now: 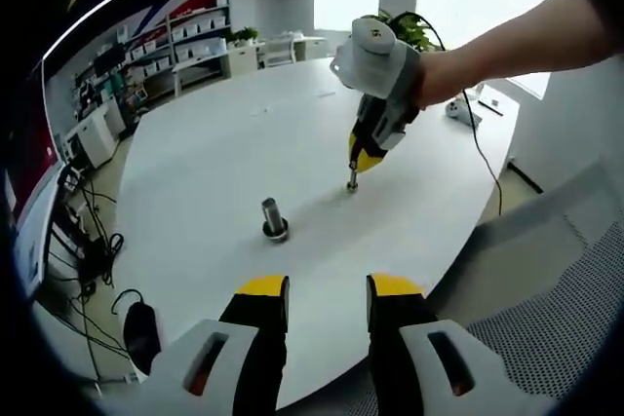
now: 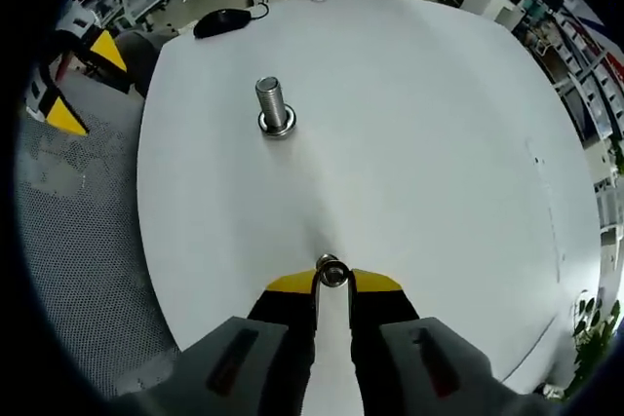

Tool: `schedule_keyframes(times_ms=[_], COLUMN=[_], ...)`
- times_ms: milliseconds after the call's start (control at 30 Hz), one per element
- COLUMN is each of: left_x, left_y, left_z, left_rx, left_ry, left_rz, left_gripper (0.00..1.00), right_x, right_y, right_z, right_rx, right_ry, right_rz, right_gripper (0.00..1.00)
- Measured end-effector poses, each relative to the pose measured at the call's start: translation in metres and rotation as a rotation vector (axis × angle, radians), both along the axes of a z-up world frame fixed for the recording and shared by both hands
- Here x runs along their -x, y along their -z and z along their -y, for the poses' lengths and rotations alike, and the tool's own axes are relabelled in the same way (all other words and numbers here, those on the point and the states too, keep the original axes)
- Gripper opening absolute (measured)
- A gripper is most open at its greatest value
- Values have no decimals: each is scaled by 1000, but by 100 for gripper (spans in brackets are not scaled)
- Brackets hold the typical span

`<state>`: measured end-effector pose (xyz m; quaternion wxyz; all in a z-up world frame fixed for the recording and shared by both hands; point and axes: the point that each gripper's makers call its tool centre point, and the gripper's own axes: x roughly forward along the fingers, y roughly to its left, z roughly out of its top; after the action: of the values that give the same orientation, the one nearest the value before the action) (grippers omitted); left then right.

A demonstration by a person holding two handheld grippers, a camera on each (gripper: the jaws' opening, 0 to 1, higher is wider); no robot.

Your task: Place the washer onto the threaded stud by aligning its center hole with the stud, sliding it down to the base, and recovering from edge contact or off-axis alignment until the washer reaches the visible bottom stop.

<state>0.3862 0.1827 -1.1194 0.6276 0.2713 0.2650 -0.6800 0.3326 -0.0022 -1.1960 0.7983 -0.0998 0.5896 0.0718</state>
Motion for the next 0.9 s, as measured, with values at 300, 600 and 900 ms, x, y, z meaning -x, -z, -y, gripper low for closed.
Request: schedule_keyframes(times_ms=[300,600,900], left_x=[0,3,2], left_y=[2,0,6], left_z=[-1,-3,-5], left_rx=[-7,-12,-29], left_ry=[0,0,5], left_rz=[2,2,4], left_gripper=[30,30,30], right_x=[2,9,6], right_y=[18,25,31], right_z=[-3,-6,0], right_rx=[-5,-10,-28], right_ry=[-10,14,44], right_rz=[-51,-69,-31], right_gripper=[14,14,21])
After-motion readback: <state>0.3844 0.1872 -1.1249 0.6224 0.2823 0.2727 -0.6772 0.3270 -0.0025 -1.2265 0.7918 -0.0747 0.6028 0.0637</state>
